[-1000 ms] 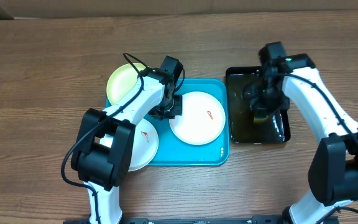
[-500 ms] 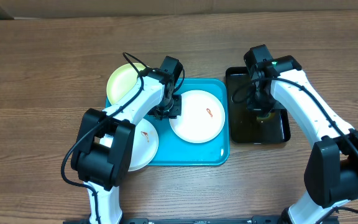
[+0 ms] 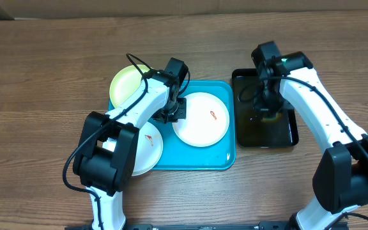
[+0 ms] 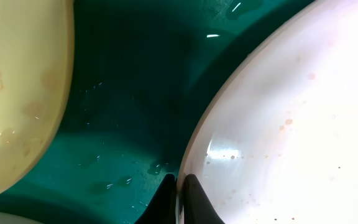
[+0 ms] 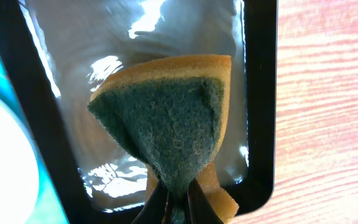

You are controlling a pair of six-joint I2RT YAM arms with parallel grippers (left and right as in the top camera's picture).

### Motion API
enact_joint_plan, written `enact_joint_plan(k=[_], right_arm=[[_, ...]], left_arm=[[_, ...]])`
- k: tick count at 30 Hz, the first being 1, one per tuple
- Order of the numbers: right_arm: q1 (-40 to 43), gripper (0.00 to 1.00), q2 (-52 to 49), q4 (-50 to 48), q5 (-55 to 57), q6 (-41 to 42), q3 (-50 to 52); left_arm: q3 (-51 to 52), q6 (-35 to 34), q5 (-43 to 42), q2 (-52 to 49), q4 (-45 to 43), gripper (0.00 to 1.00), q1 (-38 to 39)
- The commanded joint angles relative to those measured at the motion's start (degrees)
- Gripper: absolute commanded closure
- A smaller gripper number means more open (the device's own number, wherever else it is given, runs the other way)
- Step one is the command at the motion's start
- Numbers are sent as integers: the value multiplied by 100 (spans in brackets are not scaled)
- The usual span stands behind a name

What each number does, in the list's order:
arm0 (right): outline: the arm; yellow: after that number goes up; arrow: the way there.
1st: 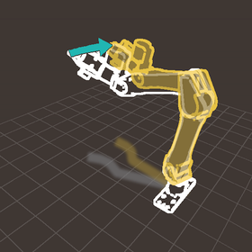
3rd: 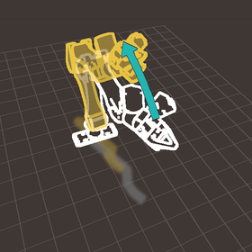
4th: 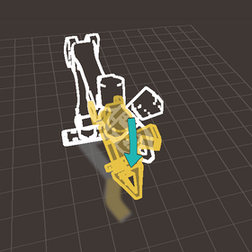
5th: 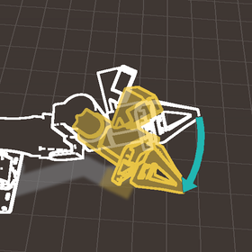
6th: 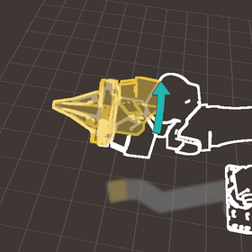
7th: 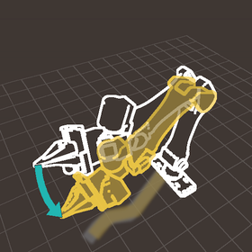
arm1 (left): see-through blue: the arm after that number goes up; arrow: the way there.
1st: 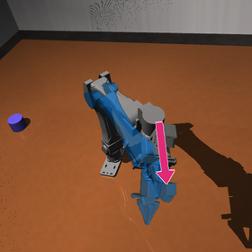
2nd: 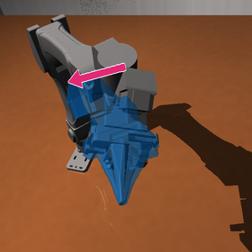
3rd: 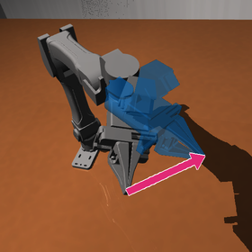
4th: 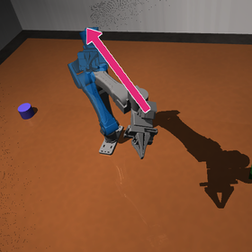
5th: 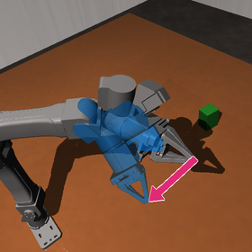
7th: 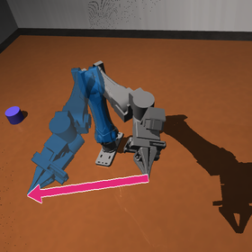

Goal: Clean dirty plates on tray and stack at the side
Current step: 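Scrub the held white plate with the sponge in the right gripper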

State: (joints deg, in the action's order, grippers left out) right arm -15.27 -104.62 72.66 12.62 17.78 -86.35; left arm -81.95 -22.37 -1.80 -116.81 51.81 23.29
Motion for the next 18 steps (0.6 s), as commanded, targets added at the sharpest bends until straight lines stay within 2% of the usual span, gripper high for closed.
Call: enact_joint_plan(k=[1,6,12,18], right_arm=[[-195,96,103,-107,-275,-17,-317],[-846,96,101,-560,-997,-15,-334],[-1668,96,98,-1071,-404,-11,-221],[-1762,96,96,-1598,-345,52,243]], left_arm=[[22,-37,264,-94,61,96,31],[22,-35,297,-94,61,96,31],[22,-37,352,-94,61,94,31],[22,-37,350,-94,61,93,31]])
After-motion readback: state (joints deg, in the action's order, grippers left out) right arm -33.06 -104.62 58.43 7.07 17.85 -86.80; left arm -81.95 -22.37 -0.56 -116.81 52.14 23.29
